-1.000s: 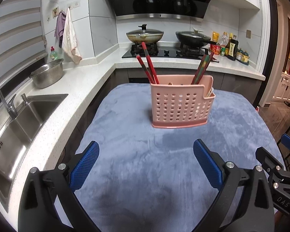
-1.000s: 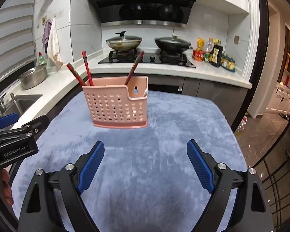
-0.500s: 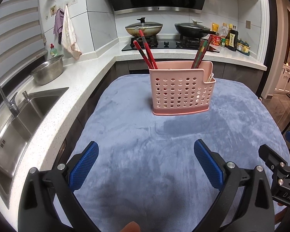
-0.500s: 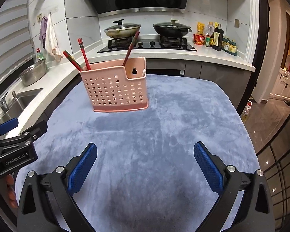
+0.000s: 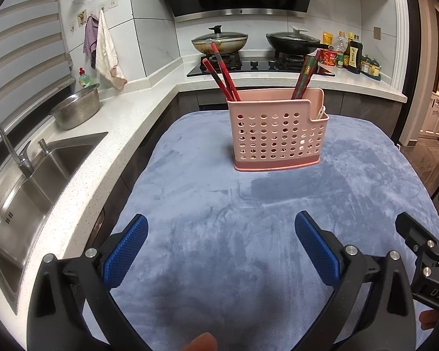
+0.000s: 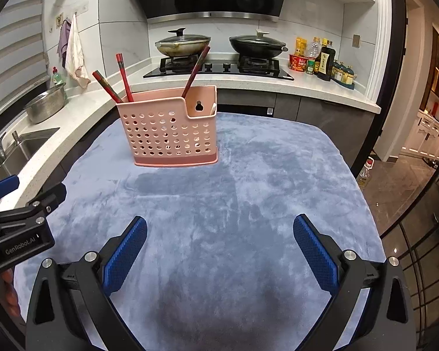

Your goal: Organize utensils

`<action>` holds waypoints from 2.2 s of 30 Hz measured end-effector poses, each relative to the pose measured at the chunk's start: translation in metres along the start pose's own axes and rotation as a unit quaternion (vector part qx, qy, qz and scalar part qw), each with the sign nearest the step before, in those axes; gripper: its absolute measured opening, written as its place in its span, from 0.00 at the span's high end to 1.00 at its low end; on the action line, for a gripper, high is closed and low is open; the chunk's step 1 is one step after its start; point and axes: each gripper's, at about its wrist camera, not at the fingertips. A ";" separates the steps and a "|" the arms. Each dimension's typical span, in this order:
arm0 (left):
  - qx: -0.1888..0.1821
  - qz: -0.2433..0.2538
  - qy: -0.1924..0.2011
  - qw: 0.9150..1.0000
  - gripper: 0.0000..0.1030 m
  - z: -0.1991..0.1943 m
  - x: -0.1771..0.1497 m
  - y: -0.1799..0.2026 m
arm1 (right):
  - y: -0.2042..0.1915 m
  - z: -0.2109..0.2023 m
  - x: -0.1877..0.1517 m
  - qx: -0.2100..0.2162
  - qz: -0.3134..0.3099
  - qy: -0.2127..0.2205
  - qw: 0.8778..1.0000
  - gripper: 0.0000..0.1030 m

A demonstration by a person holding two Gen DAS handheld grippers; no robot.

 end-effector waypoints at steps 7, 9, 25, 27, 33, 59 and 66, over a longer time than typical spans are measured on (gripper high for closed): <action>0.003 -0.001 -0.004 1.000 0.07 -0.001 0.000 0.001 | -0.002 -0.003 0.002 -0.003 -0.005 0.005 1.000 0.06; 0.004 -0.003 -0.006 1.000 0.07 0.000 0.000 0.000 | -0.002 -0.003 0.003 -0.002 -0.005 0.005 1.000 0.06; 0.010 -0.008 -0.014 1.000 0.07 0.004 -0.001 -0.004 | -0.003 0.001 0.002 -0.005 -0.006 0.000 1.000 0.06; 0.014 -0.007 -0.014 1.000 0.07 0.004 -0.001 -0.005 | -0.003 0.002 0.002 -0.005 -0.006 0.000 1.000 0.06; 0.010 -0.007 -0.017 1.000 0.07 0.006 0.001 -0.004 | -0.002 0.004 0.001 -0.006 -0.006 -0.001 1.000 0.06; 0.017 -0.003 -0.027 0.999 0.07 0.015 -0.001 -0.006 | -0.001 0.013 0.001 -0.009 -0.002 -0.014 1.000 0.06; 0.019 -0.006 -0.027 0.999 0.07 0.019 0.000 -0.007 | -0.001 0.016 0.001 -0.010 -0.001 -0.016 1.000 0.06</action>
Point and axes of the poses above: each gripper's, at about its wrist camera, not at the fingertips, and z roughly the way its jaws point, y to its right, x to its top, and after that the axes turned 10 degrees about y, right-handed
